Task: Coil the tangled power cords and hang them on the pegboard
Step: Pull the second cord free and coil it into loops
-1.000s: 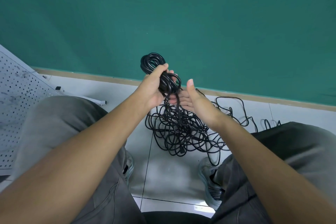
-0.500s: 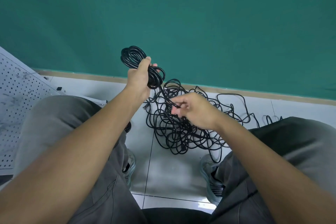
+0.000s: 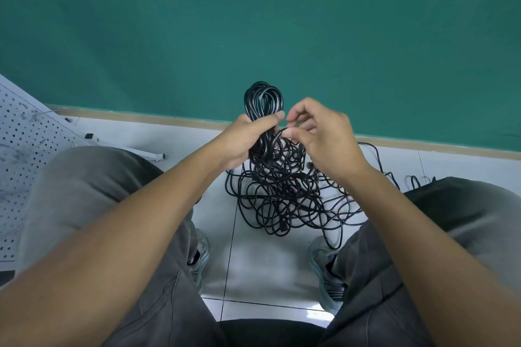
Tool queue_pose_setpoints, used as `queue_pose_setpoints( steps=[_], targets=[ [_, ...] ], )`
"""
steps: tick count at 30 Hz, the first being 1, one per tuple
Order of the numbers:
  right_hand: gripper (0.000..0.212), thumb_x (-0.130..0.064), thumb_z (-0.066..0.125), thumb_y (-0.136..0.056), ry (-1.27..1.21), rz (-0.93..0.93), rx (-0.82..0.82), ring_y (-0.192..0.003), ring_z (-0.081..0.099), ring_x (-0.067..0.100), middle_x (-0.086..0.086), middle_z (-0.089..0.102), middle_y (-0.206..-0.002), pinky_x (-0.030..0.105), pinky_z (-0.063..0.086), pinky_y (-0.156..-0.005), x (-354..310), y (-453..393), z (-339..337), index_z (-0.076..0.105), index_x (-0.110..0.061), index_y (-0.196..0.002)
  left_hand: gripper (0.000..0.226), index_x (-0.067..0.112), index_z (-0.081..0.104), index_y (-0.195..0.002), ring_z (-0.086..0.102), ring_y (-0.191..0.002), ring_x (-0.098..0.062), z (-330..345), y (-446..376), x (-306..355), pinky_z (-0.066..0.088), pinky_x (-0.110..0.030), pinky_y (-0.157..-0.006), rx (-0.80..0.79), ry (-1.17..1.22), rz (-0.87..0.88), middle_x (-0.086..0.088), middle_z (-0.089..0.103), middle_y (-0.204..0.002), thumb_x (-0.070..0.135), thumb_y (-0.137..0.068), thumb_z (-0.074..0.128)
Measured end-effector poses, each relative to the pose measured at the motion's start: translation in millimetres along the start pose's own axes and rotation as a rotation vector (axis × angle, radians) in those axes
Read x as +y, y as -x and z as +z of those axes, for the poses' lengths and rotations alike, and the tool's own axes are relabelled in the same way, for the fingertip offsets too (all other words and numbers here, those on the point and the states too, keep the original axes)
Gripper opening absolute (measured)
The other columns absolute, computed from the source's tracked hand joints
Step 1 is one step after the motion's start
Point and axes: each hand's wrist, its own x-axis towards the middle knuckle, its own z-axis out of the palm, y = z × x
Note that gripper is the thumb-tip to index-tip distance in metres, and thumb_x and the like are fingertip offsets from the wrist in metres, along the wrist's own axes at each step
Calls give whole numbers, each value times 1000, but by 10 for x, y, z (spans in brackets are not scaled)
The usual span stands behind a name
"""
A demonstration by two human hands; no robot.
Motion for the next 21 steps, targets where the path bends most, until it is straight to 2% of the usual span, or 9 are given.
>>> queue_pose_setpoints(
  steps=[4,7,12,15,18,21],
  targets=[
    [36,-20,89,-77,-32,88,88,-69,67,17,-2,68,-90,16,51,-66,52,-48,-53,58,-18,-95,37,11,67,-90,59,-65,-14,21,59,50,53,-28,-67,-154,22,-45,-4,61,-75,47,-98,62],
    [38,-22,91,-74,-56,117,108,-71,68,21,-3,68,-90,22,55,-70,59,-51,-65,59,-16,-94,40,14,67,-93,59,-67,-17,45,85,82,54,-29,-66,-210,35,-70,-4,61,-77,54,-88,63],
    [28,-15,86,-80,-88,120,100,-70,68,20,-7,66,-87,28,58,-75,55,-44,-81,62,-14,-95,19,15,75,-87,62,-68,-16,-11,84,99,55,-28,-63,-292,20,-129,-5,63,-81,34,-87,79],
    [23,-10,80,-86,-136,126,52,-80,71,24,-1,68,-92,29,58,-81,91,-43,-100,62,-21,-95,15,13,73,-83,63,-68,-16,-23,65,75,55,-26,-63,-285,58,-146,-5,67,-80,27,-80,76],
    [20,-8,75,-91,-204,156,-20,-90,70,27,1,70,-94,32,58,-86,170,-69,-141,65,-26,-93,12,12,70,-83,62,-67,-16,-23,51,83,56,-26,-63,-267,146,-126,-2,66,-77,23,-81,73],
    [13,-14,73,-94,-106,188,-73,-90,69,17,-6,71,-92,18,52,-82,281,-97,-147,69,-26,-91,11,15,69,-81,61,-66,-14,-77,16,144,56,-27,-68,-269,258,-89,1,65,-76,24,-79,76]
  ],
)
